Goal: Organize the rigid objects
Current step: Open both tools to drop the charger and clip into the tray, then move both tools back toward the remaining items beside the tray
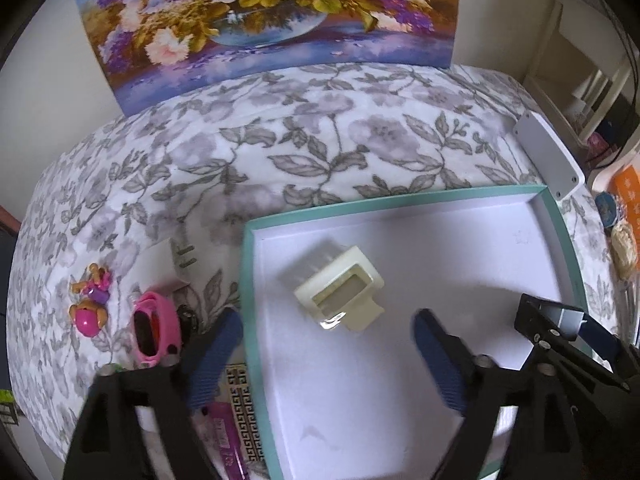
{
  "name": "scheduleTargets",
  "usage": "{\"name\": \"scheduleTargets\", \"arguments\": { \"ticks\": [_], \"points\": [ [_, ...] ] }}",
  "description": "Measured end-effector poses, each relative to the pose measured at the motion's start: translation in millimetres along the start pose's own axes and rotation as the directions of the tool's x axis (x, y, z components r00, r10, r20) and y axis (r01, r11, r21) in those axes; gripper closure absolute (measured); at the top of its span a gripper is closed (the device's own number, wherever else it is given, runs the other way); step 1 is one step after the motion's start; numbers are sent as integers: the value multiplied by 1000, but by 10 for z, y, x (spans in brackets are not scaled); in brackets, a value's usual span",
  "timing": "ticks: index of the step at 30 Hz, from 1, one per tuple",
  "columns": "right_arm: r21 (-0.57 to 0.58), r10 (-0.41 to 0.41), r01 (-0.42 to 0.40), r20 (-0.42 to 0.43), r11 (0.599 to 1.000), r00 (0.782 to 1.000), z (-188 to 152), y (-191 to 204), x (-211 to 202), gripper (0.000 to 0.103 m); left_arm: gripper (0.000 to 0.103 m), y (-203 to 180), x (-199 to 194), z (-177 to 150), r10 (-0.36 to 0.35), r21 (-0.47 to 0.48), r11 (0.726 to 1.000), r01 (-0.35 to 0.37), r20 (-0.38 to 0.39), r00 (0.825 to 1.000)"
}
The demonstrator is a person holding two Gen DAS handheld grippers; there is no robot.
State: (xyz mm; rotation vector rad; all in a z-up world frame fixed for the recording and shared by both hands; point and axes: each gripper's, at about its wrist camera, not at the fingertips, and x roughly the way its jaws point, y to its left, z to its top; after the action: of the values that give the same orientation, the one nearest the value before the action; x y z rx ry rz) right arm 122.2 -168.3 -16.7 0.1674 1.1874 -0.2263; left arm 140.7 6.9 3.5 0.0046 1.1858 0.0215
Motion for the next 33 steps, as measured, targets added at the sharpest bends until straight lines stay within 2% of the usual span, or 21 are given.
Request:
{"name": "scheduleTargets", "arguments": {
  "ticks": [2,12,16,21,25,29,33],
  "points": [
    [4,5,-5,11,1000,1000,-12,3,-50,17,0,80,-41,-13,9,-23,1000,-9,5,1000],
    [-40,-3,5,51,999,999,-163,177,-292,17,0,510,-286,-127,30,-126,992,-26,29,999],
    [-53,32,-29,73,998,997,-248,276,-497,17,0,690,-414,-233,14,-186,983,-6,42,999],
    [-61,70,-64,114,996,991,-320,383,-806,17,0,917,-674,-340,64,-218,975,-44,85,994],
    [-59,114,-107,140,993,984,-369,460,-1015,17,0,1155,-874,-441,67,-263,964,-30,130,989],
    [-64,164,-156,142,986,976,-423,568,-1113,17,0,1400,-961,-564,95,-298,953,-46,151,984],
    [-92,215,-204,132,975,968,-469,754,-1137,17,0,1727,-973,-666,88,-367,930,-28,148,985]
  ]
}}
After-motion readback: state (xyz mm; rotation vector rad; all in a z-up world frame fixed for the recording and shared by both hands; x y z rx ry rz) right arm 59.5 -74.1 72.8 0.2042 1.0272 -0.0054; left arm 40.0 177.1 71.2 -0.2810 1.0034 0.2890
